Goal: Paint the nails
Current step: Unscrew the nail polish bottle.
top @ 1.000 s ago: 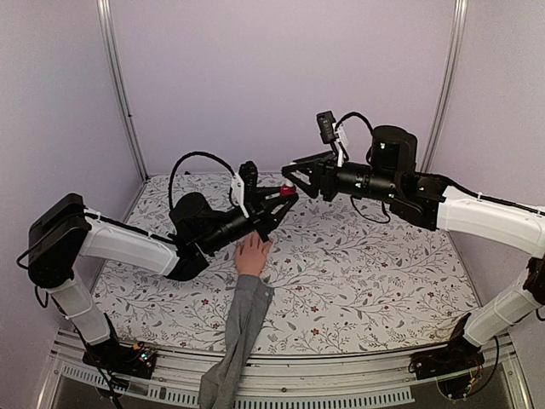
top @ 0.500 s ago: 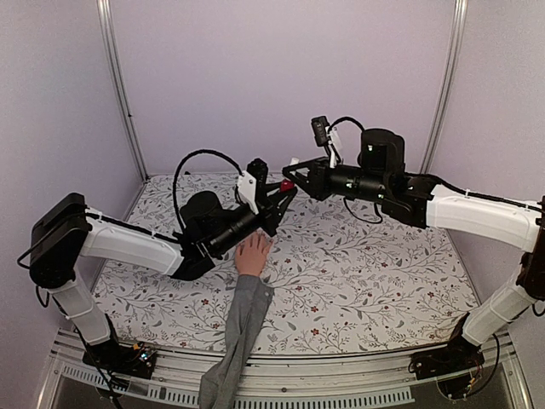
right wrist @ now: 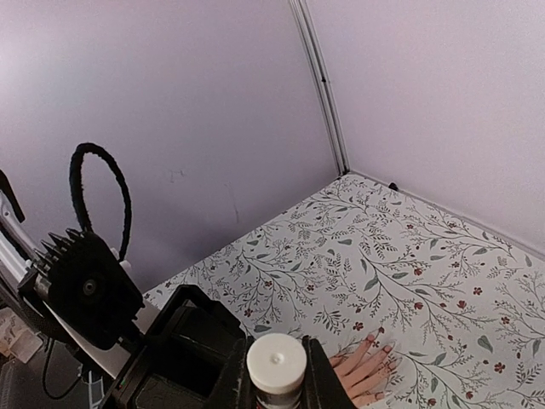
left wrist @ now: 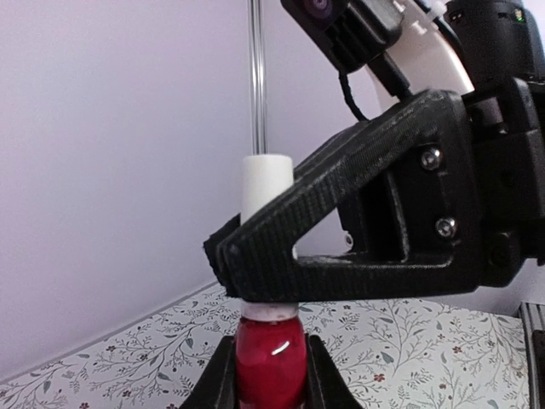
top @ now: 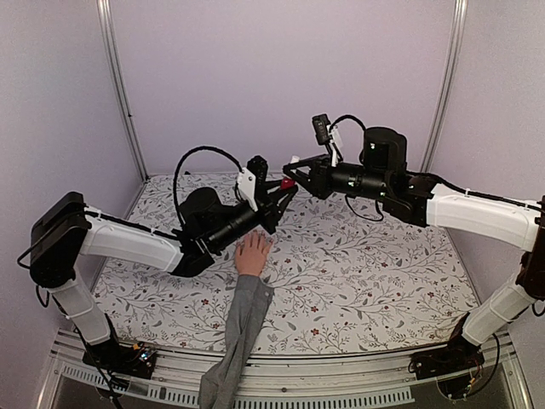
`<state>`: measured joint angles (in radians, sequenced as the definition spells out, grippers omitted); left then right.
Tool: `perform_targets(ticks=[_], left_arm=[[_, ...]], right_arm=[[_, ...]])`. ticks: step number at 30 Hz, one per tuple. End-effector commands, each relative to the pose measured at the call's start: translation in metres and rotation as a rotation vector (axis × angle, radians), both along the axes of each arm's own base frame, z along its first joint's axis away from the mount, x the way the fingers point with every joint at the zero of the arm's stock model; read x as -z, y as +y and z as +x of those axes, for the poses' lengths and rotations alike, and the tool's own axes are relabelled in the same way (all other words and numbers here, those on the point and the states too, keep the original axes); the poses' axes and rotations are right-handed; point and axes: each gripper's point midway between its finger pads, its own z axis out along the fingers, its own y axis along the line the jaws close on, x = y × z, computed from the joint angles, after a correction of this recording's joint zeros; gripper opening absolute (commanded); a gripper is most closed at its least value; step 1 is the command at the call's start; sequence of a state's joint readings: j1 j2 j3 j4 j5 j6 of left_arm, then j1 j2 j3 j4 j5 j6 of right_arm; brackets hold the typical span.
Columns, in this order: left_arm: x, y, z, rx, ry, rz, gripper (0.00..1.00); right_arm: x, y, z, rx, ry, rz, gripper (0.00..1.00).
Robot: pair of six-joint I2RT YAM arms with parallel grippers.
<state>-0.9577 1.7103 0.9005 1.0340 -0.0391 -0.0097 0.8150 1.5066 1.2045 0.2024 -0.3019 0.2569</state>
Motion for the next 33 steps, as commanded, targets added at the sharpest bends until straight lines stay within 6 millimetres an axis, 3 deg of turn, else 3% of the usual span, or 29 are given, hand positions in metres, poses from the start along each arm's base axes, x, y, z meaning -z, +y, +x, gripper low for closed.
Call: perform_targets(ticks=[1, 16, 28, 33], left_arm=[[-0.009, -0.016, -0.021, 0.172, -0.010, -0.006, 0.00], [-0.023, -0.011, -0.060, 0.484, -0.020, -0.063, 0.00], [-0.025, -0.008, -0.121, 0.926, -0.079, -0.073, 0.00], [-0.024, -0.006, -0.137, 1.053, -0.085, -0.071, 0.00]], right_arm=[[-0.017, 0.008, -0.027, -0.132, -0.075, 0.036, 0.00], [-0.020, 0.009, -0.055, -0.275, -0.170, 0.021, 0.00], [-0.023, 0.010, -0.108, -0.584, -0.319, 0.023, 0.00], [-0.021, 0.007, -0.131, -0.732, -0.361, 0.038, 0.00]])
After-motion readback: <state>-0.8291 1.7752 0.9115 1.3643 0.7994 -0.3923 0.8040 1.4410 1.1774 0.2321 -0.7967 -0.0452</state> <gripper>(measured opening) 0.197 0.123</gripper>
